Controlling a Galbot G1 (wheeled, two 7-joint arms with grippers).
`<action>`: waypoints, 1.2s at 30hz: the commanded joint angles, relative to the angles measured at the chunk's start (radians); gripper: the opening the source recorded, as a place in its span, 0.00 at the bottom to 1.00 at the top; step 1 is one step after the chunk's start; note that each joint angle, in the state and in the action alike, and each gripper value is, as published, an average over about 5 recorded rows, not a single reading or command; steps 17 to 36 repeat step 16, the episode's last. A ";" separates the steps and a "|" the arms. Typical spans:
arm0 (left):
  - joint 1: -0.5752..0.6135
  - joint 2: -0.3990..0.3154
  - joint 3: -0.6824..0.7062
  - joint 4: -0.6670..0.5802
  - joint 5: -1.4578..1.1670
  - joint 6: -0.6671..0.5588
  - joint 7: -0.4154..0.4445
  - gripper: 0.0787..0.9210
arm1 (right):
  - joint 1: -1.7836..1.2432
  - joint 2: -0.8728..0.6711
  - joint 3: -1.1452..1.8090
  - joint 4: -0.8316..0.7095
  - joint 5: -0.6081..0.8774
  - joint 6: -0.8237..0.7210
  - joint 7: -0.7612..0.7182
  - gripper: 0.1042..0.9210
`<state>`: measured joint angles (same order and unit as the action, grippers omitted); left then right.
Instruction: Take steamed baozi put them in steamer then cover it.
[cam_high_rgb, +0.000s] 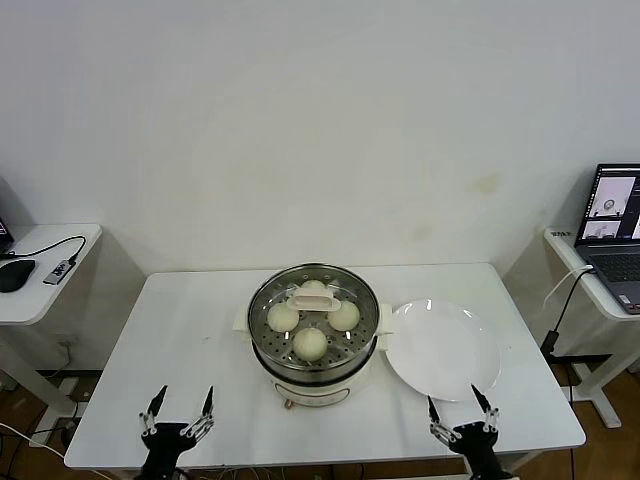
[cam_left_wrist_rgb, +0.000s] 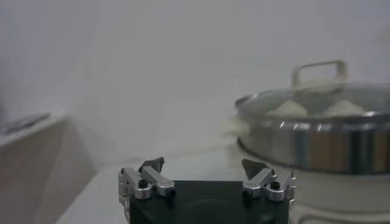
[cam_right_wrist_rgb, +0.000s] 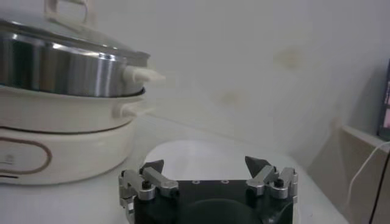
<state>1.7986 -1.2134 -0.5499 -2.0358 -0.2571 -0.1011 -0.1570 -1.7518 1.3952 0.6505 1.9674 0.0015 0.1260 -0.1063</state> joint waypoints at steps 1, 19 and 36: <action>0.063 -0.017 -0.052 0.058 -0.105 -0.068 0.032 0.88 | -0.032 -0.021 0.006 0.027 0.088 -0.031 -0.018 0.88; 0.063 -0.005 -0.043 0.046 -0.095 -0.055 0.057 0.88 | -0.037 -0.008 0.004 0.034 0.079 -0.055 -0.001 0.88; 0.063 -0.005 -0.043 0.046 -0.095 -0.055 0.057 0.88 | -0.037 -0.008 0.004 0.034 0.079 -0.055 -0.001 0.88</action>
